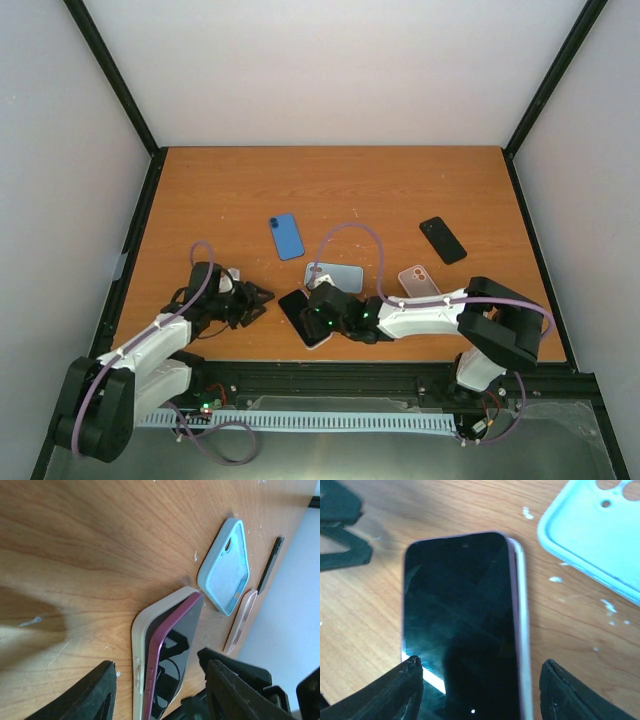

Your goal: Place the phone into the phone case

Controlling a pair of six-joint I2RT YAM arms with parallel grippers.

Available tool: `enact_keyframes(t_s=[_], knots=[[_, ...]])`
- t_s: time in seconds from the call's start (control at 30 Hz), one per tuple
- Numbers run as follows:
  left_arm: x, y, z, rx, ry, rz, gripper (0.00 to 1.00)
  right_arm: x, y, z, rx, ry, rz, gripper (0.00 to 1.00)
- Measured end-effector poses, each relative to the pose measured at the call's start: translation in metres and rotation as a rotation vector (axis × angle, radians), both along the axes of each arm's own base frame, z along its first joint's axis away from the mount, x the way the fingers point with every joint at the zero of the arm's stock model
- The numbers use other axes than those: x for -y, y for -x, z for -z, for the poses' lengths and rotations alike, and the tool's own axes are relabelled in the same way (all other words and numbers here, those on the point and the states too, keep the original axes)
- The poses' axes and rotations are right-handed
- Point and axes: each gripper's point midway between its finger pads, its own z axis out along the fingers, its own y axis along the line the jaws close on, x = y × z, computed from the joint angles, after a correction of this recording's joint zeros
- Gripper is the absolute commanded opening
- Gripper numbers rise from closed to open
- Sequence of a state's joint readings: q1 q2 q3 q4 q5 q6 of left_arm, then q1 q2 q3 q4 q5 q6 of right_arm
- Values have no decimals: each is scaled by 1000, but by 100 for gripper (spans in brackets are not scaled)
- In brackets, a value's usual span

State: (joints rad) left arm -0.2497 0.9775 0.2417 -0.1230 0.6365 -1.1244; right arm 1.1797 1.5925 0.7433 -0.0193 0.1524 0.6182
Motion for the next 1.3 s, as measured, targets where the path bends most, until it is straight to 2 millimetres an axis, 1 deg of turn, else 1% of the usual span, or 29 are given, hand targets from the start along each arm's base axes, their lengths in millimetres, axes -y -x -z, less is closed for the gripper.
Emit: enact_keyframes(t_s=[0.07, 0.17, 0.3, 0.47, 0.57, 0.83, 0.87, 0.97, 1.07, 1.13, 1.3], knots=[[2, 2, 3, -14, -1, 6, 48, 7, -4, 5, -26, -15, 21, 61], [7, 6, 7, -32, -2, 25, 47, 13, -7, 10, -63, -32, 42, 61], [18, 12, 15, -63, -7, 62, 46, 10, -6, 10, -97, -76, 50, 62], [23, 16, 26, -109, -16, 74, 33, 6, -1, 14, -146, -127, 57, 61], [24, 16, 29, -117, -18, 78, 29, 3, 2, 17, -179, -153, 66, 61], [26, 16, 29, -113, -25, 82, 27, -5, 3, 10, -244, -229, 96, 60], [26, 16, 29, -111, -24, 83, 28, -7, 3, 9, -252, -241, 95, 60], [26, 16, 28, -107, -25, 84, 37, -11, 6, 5, -276, -270, 92, 60], [27, 16, 27, -99, -27, 85, 38, -13, 8, 3, -300, -287, 95, 60], [27, 16, 27, -97, -30, 84, 38, -15, 9, 2, -317, -297, 99, 59], [26, 17, 28, -97, -36, 83, 32, -15, 10, 5, -349, -312, 115, 59]])
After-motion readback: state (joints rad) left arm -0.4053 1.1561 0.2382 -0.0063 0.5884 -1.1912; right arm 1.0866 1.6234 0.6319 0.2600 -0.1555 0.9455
